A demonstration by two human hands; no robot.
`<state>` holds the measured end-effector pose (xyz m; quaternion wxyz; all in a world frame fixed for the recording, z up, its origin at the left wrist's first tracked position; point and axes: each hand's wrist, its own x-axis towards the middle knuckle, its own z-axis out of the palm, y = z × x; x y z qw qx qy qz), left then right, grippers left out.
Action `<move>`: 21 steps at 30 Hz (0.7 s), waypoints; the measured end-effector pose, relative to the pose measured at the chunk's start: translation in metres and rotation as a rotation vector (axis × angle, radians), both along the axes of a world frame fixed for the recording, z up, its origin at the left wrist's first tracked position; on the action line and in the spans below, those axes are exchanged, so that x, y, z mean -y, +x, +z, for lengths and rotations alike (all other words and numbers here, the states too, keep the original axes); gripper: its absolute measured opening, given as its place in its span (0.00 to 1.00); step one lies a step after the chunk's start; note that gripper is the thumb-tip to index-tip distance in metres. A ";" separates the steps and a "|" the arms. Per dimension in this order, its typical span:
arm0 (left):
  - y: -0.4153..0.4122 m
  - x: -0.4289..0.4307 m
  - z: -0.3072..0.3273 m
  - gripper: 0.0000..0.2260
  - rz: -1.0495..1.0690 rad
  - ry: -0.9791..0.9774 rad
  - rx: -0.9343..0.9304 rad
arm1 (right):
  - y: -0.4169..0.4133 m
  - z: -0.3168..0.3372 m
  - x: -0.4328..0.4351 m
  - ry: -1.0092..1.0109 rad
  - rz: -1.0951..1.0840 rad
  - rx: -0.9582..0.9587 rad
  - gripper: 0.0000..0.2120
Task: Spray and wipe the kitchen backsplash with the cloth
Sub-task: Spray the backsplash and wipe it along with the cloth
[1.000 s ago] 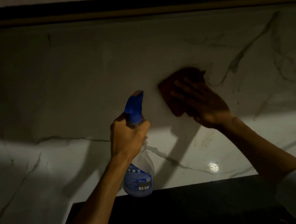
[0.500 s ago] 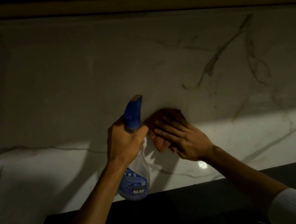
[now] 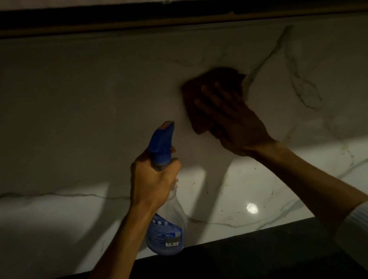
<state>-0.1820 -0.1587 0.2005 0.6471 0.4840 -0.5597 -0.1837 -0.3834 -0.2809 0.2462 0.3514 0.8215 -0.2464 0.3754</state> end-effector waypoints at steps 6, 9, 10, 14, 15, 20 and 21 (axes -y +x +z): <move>-0.014 0.008 0.002 0.08 0.032 0.000 0.033 | -0.001 0.056 0.005 -0.011 -0.011 0.212 0.21; -0.021 0.010 0.003 0.04 0.017 0.018 0.030 | 0.012 0.053 0.002 0.023 -0.003 0.367 0.22; -0.023 0.010 0.004 0.02 0.000 0.024 0.008 | 0.016 0.046 0.002 0.021 -0.004 0.351 0.23; -0.031 0.012 0.005 0.04 -0.004 0.018 -0.016 | 0.008 -0.009 0.001 0.060 0.018 0.087 0.26; -0.033 0.011 0.004 0.03 0.007 0.010 -0.004 | 0.001 -0.027 0.001 0.067 0.031 0.007 0.26; -0.036 0.010 -0.003 0.04 0.038 0.014 0.050 | -0.032 -0.072 0.000 0.108 0.033 -0.160 0.26; -0.036 0.010 -0.004 0.02 0.033 0.022 0.053 | -0.036 -0.068 0.002 0.103 0.019 -0.130 0.26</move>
